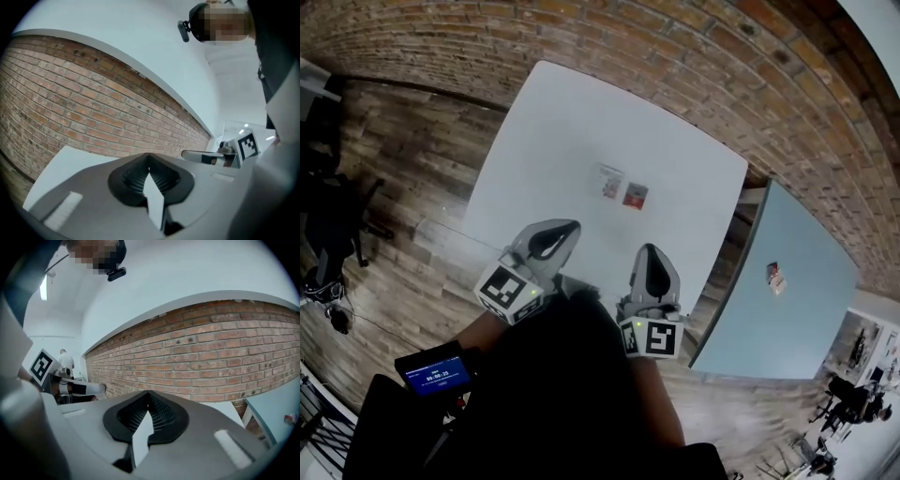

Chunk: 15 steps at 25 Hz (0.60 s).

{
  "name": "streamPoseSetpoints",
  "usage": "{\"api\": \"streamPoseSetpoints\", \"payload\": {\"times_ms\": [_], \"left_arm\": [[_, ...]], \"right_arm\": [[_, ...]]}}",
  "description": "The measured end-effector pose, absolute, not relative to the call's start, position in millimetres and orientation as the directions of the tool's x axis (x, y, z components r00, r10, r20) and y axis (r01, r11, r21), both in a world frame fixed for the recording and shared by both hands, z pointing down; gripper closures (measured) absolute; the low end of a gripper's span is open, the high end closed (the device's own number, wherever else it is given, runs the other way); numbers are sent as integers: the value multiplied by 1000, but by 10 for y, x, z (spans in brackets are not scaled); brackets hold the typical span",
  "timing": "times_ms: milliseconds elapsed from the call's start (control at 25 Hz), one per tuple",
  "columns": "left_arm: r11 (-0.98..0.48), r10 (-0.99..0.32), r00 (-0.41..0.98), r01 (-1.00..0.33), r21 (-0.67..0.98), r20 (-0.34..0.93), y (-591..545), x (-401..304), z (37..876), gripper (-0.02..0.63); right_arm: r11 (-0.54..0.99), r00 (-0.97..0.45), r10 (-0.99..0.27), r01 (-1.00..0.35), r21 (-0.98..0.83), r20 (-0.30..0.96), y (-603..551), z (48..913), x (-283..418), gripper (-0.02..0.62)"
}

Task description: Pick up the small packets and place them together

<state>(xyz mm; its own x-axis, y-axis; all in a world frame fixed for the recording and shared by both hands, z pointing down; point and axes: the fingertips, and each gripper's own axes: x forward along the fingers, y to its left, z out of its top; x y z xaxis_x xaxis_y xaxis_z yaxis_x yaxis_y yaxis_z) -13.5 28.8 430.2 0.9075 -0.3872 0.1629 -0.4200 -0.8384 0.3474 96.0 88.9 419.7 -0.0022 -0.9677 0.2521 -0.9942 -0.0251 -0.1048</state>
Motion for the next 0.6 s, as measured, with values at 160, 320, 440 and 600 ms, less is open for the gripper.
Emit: {"api": "streamPoseSetpoints", "payload": {"times_ms": [160,320,440,600], "left_arm": [[-858,-422,896,-443,260,134,733,28,4111,606],[-835,-516,854,-518,184,65,1051,151,3763,605],[-803,-575,817,-572,164,36,1210,168,3627,605],[-836,-540,842,-536,119,5,1340,384,3456,606]], "right_arm": [[10,-29,-981,-995,-102,193,1192,3990,1035,594],[32,-39,-992,-998,-61,120,1506,3716,1098,594],[37,-40,-993,-999,-34,114,1682,3665,1144,594],[-2,-1,-995,-1000,-30,98,1757,3613,1284,594]]}}
